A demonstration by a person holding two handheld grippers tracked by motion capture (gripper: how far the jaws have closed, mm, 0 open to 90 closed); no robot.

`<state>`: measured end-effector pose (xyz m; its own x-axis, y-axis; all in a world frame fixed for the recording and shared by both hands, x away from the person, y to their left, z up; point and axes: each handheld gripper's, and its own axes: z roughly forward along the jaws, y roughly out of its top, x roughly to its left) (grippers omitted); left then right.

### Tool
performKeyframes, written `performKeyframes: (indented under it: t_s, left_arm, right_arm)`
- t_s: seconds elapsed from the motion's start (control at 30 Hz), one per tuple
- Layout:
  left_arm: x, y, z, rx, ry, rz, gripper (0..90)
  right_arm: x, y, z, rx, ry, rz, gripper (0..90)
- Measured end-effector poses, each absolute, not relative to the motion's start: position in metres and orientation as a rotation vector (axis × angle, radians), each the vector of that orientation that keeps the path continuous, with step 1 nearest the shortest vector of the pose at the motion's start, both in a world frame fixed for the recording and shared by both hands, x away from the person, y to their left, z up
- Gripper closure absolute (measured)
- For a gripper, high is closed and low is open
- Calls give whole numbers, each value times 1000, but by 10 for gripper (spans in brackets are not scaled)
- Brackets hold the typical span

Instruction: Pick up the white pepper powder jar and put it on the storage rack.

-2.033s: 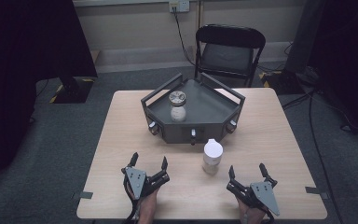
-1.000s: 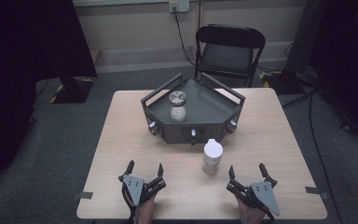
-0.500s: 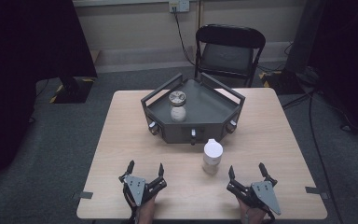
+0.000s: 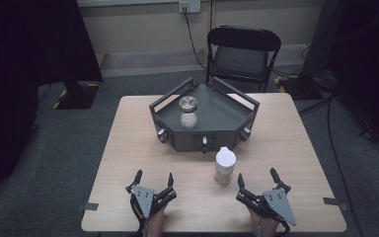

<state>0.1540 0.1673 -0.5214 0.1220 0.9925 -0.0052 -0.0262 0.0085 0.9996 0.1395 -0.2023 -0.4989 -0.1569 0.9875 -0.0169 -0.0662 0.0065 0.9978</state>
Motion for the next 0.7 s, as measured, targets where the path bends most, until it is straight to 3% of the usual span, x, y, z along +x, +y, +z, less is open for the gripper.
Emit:
performKeyframes:
  t_s: [0.7]
  left_arm:
    - [154,167,-521,1240,1103,1126,0]
  right_arm:
    - [162,-181,-479,950,1404,1463,0]
